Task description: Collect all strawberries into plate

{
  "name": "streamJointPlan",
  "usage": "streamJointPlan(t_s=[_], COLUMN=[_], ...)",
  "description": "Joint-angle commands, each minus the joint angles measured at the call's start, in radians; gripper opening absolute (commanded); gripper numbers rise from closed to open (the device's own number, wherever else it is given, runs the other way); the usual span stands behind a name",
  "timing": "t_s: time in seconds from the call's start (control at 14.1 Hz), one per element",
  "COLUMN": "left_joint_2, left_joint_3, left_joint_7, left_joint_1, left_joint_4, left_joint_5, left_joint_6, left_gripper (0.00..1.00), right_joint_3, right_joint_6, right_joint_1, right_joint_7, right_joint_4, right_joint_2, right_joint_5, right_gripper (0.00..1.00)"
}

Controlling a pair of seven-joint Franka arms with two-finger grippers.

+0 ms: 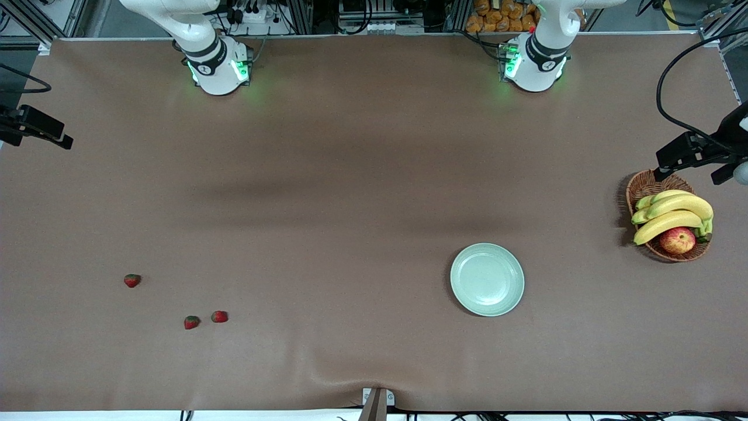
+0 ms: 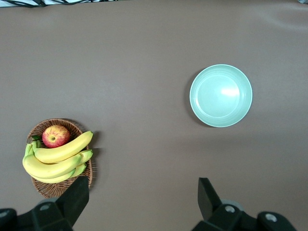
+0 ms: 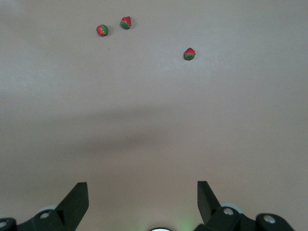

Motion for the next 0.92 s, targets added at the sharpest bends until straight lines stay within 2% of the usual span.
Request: streamJointPlan(t_s=[0.0, 0.85], left_joint_2=[-0.004, 0.003], left_joint_3=[0.002, 0.004], left_joint_7=[-0.005, -0.015], left_joint_1=[-0.006, -0.004], left_joint_4=[0.001, 0.003], left_joint_5=[-0.008, -0.025], left_joint_6=[-0.013, -0.041], left_gripper=[1.00, 1.00], right_joint_3=[0.000, 0.000], right_joint_6=[0.006, 0.008], right_joint_1=[-0.001, 0.002], right_joint_7=[-0.012, -0.012], right_joint_4=[-0.022, -0.022], right_joint_2=[-0.018, -0.004], right_joint_5=[-0.014, -0.014], right_gripper=[1.00, 1.00])
